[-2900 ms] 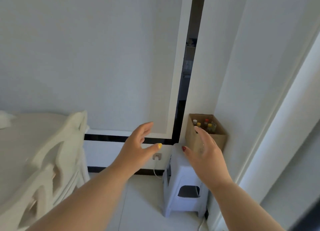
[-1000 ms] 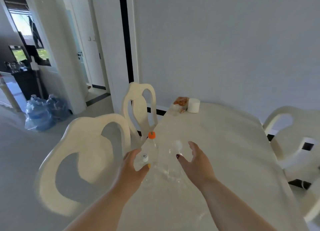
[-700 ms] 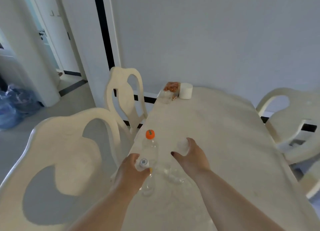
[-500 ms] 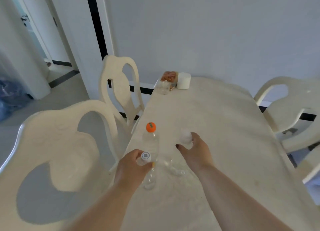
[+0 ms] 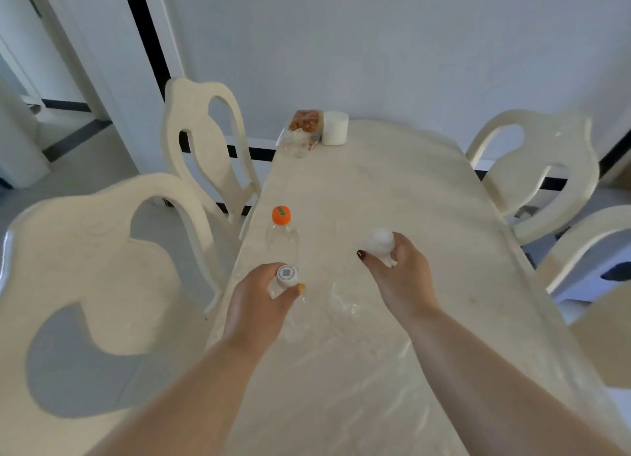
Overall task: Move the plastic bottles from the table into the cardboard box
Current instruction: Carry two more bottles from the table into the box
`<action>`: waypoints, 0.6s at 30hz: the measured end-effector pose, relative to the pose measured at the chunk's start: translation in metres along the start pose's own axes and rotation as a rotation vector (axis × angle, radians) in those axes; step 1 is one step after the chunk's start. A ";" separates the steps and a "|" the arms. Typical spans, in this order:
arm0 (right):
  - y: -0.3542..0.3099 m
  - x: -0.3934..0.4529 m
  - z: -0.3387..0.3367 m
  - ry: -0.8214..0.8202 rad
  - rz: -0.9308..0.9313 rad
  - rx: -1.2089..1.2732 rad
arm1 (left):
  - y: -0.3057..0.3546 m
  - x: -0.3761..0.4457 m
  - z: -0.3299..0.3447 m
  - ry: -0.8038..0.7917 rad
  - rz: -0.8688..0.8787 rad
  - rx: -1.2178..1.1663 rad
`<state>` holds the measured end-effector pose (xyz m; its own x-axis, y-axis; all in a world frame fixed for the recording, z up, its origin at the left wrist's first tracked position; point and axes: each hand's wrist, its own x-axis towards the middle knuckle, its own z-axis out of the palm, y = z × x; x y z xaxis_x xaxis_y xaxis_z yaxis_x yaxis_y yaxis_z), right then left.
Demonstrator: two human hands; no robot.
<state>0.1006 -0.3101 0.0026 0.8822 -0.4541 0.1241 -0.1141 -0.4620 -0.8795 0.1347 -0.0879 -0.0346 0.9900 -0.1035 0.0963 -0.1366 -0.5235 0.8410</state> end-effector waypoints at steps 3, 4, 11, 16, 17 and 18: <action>-0.009 -0.019 -0.035 0.057 -0.055 0.007 | 0.021 -0.007 0.005 -0.016 0.105 -0.026; -0.012 -0.026 -0.049 0.081 -0.067 0.002 | 0.032 -0.010 0.008 -0.026 0.141 -0.031; -0.017 -0.091 -0.175 0.252 -0.026 -0.086 | 0.135 -0.037 0.059 -0.211 0.419 -0.127; -0.015 -0.152 -0.276 0.431 0.036 -0.197 | 0.220 -0.084 0.116 -0.444 0.602 -0.244; -0.010 -0.170 -0.301 0.456 0.071 -0.222 | 0.239 -0.101 0.131 -0.486 0.648 -0.256; -0.006 -0.185 -0.323 0.472 0.106 -0.243 | 0.255 -0.116 0.145 -0.523 0.684 -0.267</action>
<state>-0.2098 -0.4696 0.1334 0.5657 -0.7748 0.2823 -0.3428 -0.5323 -0.7740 -0.0203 -0.3319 0.0916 0.5438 -0.7257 0.4215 -0.6117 0.0011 0.7911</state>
